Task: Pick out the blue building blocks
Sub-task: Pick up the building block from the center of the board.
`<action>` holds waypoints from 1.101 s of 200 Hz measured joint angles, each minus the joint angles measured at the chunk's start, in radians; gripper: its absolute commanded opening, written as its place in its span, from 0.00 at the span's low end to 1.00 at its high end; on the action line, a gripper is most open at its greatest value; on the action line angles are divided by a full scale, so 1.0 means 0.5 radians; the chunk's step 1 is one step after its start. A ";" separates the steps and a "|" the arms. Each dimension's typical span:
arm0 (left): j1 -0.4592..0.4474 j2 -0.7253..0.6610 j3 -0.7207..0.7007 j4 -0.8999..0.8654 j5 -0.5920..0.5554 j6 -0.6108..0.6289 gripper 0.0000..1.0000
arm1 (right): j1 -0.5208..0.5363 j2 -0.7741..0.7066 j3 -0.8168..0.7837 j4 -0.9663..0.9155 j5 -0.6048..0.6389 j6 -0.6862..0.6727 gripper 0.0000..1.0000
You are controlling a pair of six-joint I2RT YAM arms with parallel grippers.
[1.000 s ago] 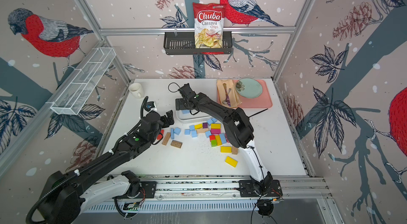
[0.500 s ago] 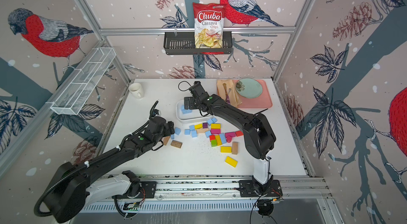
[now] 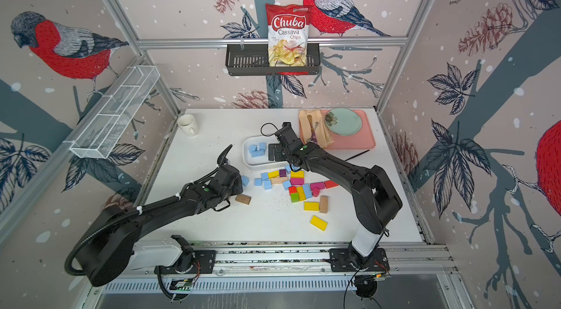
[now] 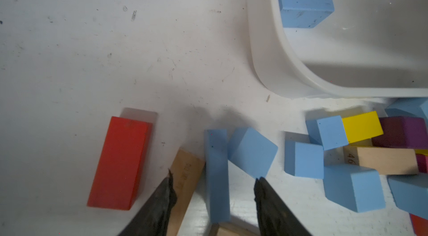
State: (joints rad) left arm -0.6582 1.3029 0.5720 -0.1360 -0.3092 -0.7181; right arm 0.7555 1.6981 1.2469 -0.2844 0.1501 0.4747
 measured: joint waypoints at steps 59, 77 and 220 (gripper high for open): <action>-0.057 0.176 0.043 -0.016 -0.071 -0.046 0.37 | -0.020 -0.015 -0.065 0.042 -0.002 0.002 1.00; -0.058 0.197 0.043 -0.012 -0.074 -0.054 0.29 | -0.021 -0.032 -0.094 0.052 -0.002 0.002 0.99; -0.059 0.068 0.072 -0.014 -0.169 -0.066 0.00 | -0.060 -0.037 -0.153 0.102 -0.033 0.002 1.00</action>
State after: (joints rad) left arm -0.6876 1.3369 0.6079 -0.1432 -0.3935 -0.7513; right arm 0.7254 1.6794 1.1702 -0.2333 0.1337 0.4755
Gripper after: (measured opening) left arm 0.162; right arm 0.996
